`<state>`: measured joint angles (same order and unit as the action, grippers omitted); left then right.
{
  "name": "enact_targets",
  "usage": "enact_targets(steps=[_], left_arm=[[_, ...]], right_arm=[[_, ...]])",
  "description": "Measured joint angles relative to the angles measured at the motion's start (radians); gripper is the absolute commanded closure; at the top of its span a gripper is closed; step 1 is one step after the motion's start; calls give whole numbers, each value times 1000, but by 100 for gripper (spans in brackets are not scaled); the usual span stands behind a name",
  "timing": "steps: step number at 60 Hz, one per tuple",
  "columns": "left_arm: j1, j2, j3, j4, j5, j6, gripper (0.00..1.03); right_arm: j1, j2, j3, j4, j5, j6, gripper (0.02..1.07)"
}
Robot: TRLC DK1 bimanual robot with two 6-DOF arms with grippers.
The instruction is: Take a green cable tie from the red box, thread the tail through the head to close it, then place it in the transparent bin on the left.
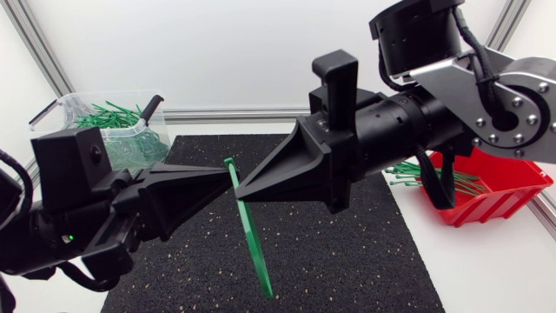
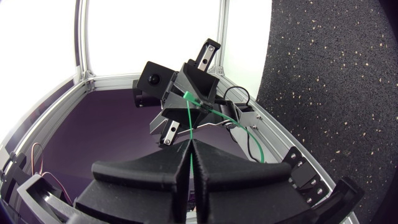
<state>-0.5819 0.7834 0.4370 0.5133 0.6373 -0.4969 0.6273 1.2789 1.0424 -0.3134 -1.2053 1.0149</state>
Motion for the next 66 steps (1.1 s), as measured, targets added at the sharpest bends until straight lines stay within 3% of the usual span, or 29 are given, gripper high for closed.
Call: enact_targets(steps=[66], left_arm=[[-29,-11,-1,-24,-14,0,99]], right_arm=[[0,-7,-11,4,-3,7,101]])
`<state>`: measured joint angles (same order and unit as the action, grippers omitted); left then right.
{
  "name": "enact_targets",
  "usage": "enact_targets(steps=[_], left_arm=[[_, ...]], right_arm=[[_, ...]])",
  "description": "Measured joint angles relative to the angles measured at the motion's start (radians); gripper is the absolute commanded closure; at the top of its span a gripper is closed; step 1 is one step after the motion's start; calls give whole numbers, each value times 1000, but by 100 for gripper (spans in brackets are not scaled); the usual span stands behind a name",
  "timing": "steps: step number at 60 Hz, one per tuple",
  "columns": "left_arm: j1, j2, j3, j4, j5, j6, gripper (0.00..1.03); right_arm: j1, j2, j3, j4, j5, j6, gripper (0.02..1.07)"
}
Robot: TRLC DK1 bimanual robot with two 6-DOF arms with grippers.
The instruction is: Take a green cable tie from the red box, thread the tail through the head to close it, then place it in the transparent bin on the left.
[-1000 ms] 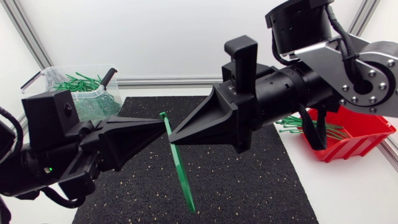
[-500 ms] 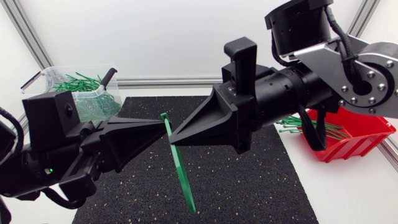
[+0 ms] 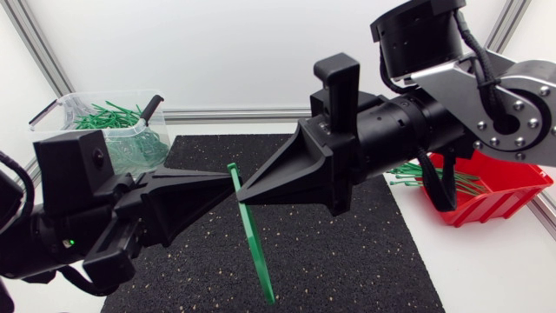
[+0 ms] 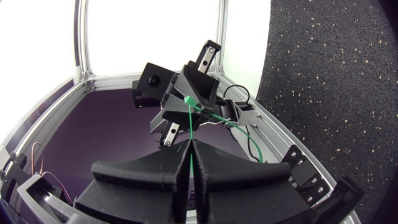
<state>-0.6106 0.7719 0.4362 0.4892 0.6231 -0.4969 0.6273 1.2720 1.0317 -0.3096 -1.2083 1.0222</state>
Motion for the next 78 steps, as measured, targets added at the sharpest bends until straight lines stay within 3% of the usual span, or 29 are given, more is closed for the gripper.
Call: enact_targets(steps=[15,35,56,59,67,78], left_arm=[[-29,-31,0,-26,-23,0,99],[-133,-66,14,-97,-89,77,99],[-193,-81,49,-163,-161,129,99],[-210,-85,49,-171,-179,137,99],[-220,-92,49,-176,-186,164,99],[-200,-100,56,-239,-156,246,99]], right_arm=[[0,-13,0,0,-14,0,101],[0,-38,0,-1,-21,4,101],[-3,-38,0,-1,-20,4,101],[-7,-40,0,-1,-23,5,98],[-8,-55,-2,-1,-26,4,77],[-35,-102,-11,0,-19,4,76]])
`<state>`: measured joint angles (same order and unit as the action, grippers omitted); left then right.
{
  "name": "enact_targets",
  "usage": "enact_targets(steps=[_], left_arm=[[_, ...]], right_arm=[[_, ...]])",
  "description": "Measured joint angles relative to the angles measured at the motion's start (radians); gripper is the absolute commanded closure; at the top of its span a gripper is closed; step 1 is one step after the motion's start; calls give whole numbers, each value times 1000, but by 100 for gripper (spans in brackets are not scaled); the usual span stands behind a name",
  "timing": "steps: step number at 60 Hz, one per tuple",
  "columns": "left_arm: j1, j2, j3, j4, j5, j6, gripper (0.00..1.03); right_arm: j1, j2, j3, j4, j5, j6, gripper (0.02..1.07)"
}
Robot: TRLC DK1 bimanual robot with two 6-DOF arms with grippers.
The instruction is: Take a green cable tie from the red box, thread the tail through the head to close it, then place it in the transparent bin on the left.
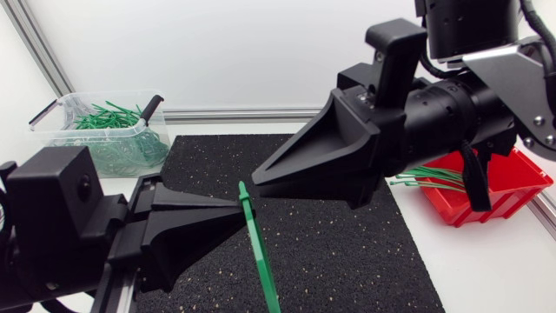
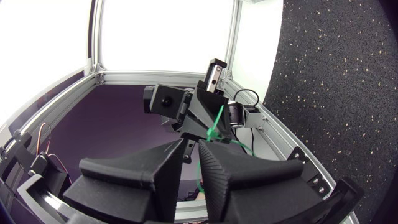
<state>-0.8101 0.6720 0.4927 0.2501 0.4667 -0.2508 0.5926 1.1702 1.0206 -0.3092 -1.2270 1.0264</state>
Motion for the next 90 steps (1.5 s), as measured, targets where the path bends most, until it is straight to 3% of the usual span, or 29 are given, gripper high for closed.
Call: enact_targets(steps=[14,23,32,47,55,61,68,72,90], left_arm=[[13,0,39,-90,-9,149,99],[2,2,58,-121,-71,263,99],[-55,6,60,-170,-150,384,99],[-153,10,60,-195,-288,559,99],[-169,14,60,-200,-327,642,99],[-169,16,60,-201,-345,677,99],[-169,16,60,-201,-353,694,99],[-169,16,60,-201,-354,697,99],[-169,16,60,-201,-357,697,99]], right_arm=[[-60,-28,0,29,0,-19,76],[-78,13,0,28,-3,-90,76],[-76,68,2,15,-8,-173,76],[-33,153,60,-107,-12,-359,77],[-17,190,92,-190,-20,-482,77],[-11,212,106,-235,-27,-545,79],[-11,224,109,-256,-31,-594,97],[-11,224,111,-258,-34,-612,100],[-11,224,119,-264,-37,-631,101]])
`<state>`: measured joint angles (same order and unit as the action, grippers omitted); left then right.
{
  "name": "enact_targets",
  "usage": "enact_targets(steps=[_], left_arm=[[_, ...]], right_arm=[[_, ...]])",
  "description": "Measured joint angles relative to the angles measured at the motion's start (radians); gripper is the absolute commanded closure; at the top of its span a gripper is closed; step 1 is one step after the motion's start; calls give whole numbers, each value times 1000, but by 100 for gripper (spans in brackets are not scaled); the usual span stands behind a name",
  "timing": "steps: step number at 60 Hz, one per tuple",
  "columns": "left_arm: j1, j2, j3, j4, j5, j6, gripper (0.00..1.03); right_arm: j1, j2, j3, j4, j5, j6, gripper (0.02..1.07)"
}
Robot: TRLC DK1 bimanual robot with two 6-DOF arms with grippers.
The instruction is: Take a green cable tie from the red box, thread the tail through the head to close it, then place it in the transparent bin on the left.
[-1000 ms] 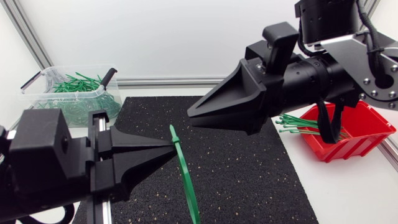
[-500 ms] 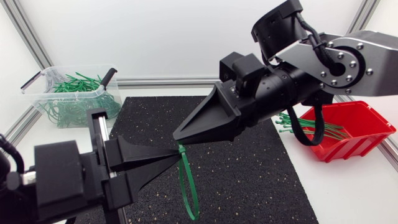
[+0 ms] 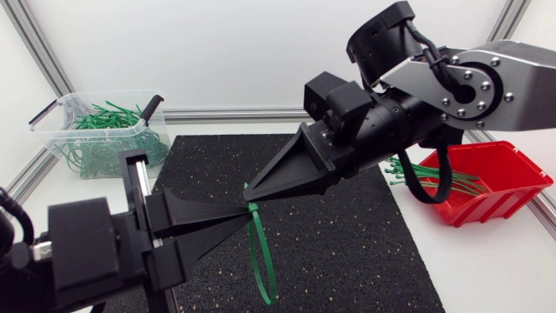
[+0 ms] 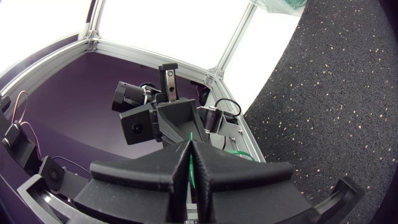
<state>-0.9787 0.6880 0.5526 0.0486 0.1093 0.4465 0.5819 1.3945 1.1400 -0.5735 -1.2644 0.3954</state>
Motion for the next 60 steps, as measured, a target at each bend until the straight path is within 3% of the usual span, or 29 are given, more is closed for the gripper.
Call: enact_targets(steps=[10,23,30,42,44,49,56,60], left_arm=[[-32,-6,0,0,-17,0,99],[-138,-23,-2,-1,-164,-5,99],[-180,-22,-10,-9,-163,-9,99],[-182,-23,-30,-8,-177,-27,99],[-177,-23,-31,-8,-179,-28,99],[-113,-23,-32,-7,-159,-39,99],[118,-22,-33,5,-55,-83,99],[269,-13,-34,32,-6,-112,99]], right_arm=[[0,1,26,-34,1,-1,101],[-8,75,93,-97,-23,-3,101],[-15,118,103,-97,-10,-5,101],[-21,119,101,-99,8,-15,101],[-24,117,98,-101,20,-27,92],[-36,113,87,-98,77,-53,53],[-77,113,69,-96,207,-99,8],[-99,113,55,-96,284,-137,5]])
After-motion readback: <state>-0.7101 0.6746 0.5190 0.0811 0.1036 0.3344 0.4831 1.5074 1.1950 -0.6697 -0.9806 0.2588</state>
